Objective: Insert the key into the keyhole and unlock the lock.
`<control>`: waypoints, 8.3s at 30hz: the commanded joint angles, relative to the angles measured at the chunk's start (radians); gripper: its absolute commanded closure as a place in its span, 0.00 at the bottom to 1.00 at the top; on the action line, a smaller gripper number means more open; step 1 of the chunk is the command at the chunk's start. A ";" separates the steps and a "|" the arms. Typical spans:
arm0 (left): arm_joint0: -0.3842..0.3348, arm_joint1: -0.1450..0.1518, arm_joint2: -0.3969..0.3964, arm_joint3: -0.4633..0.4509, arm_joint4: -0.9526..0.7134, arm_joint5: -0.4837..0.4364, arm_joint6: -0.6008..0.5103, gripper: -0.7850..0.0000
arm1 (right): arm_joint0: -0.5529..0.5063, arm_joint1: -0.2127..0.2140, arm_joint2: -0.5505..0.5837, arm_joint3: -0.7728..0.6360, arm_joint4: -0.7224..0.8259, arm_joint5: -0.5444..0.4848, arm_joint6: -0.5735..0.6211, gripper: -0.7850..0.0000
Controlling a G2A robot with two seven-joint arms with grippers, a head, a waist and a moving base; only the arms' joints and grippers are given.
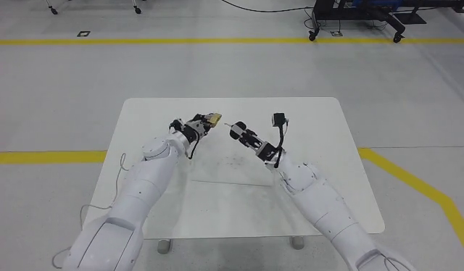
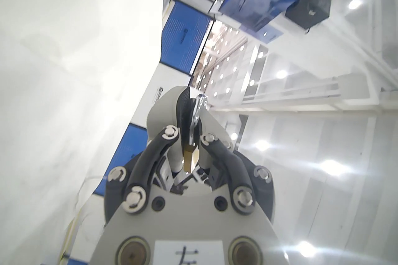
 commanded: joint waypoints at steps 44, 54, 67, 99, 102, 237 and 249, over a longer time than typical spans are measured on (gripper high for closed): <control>0.110 -0.021 0.013 -0.159 0.234 -0.280 0.071 1.00 | 0.030 -0.022 0.048 0.047 0.077 0.281 0.050 1.00; 0.144 -0.014 -0.001 -0.213 0.272 -0.288 0.086 1.00 | 0.044 -0.031 0.043 0.068 0.077 0.290 0.049 1.00; 0.184 -0.007 -0.014 -0.273 0.343 -0.321 0.135 1.00 | 0.050 -0.041 0.038 0.079 0.084 0.283 0.067 1.00; 0.185 -0.008 -0.041 -0.276 0.339 -0.308 0.092 1.00 | 0.043 -0.052 0.053 0.083 0.088 0.252 0.087 0.46; 0.184 -0.007 -0.050 -0.275 0.339 -0.326 0.103 1.00 | 0.028 -0.050 0.065 0.072 0.111 0.228 0.100 0.00; 0.324 0.051 -0.057 -0.466 0.546 -0.689 0.063 0.00 | -0.040 -0.020 0.197 -0.005 0.424 0.329 0.490 1.00; 0.298 0.055 -0.071 -0.433 0.536 -0.683 0.080 0.00 | -0.021 0.016 0.224 0.031 0.249 0.614 0.492 1.00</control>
